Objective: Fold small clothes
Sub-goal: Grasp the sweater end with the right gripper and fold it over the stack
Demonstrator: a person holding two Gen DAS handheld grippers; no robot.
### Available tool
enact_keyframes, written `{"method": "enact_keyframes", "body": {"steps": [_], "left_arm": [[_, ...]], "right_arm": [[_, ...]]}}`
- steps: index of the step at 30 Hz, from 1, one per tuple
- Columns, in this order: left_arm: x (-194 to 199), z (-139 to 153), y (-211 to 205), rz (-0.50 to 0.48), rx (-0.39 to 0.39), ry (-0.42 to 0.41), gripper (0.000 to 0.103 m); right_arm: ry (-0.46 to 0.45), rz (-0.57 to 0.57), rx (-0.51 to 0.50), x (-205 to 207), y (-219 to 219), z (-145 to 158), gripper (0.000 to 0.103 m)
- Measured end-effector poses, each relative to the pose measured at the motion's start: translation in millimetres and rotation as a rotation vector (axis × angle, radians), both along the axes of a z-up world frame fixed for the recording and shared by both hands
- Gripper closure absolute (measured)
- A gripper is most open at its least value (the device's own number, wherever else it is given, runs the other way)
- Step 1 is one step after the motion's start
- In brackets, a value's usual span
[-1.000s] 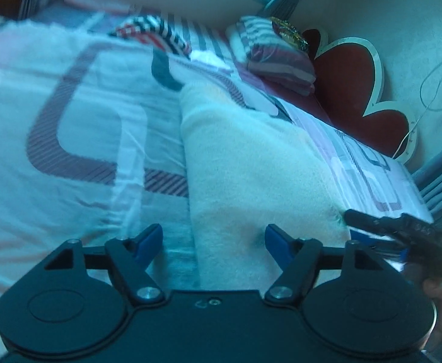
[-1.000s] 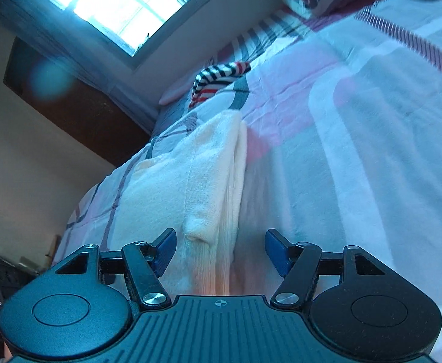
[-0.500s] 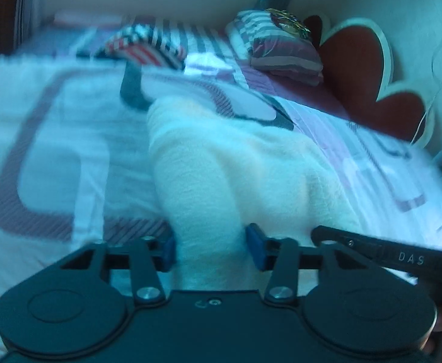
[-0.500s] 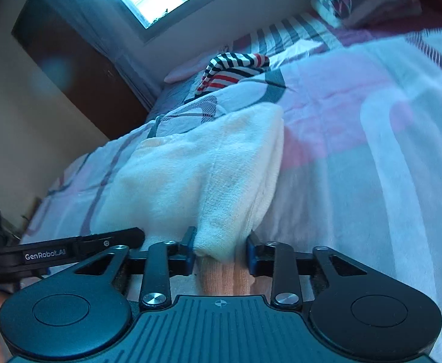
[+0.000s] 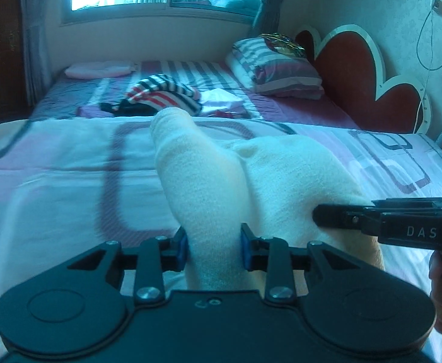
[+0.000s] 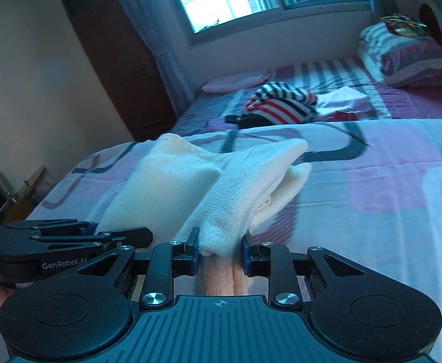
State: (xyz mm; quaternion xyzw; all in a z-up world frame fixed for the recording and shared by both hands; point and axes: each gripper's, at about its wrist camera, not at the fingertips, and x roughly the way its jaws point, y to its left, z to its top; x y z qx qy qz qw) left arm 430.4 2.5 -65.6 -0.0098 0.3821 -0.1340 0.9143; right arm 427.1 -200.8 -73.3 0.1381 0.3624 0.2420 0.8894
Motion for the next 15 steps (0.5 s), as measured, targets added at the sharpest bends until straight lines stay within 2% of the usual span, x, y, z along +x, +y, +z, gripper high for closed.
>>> {"method": "enact_keyframes", "body": {"steps": [5, 12, 15], "left_arm": [[-26.1, 1.4, 48.2, 0.031, 0.013, 0.017, 0.072], [-53.4, -13.8, 104.5, 0.048, -0.045, 0.084, 0.071], [-54.4, -32.9, 120.9, 0.057, -0.064, 0.129, 0.06]], "right_arm": [[0.032, 0.029, 0.031, -18.4, 51.3, -5.6, 0.078], [0.105, 0.043, 0.062, -41.4, 92.7, -24.7, 0.078], [0.168, -0.005, 0.048, -42.7, 93.5, -46.0, 0.077]]}}
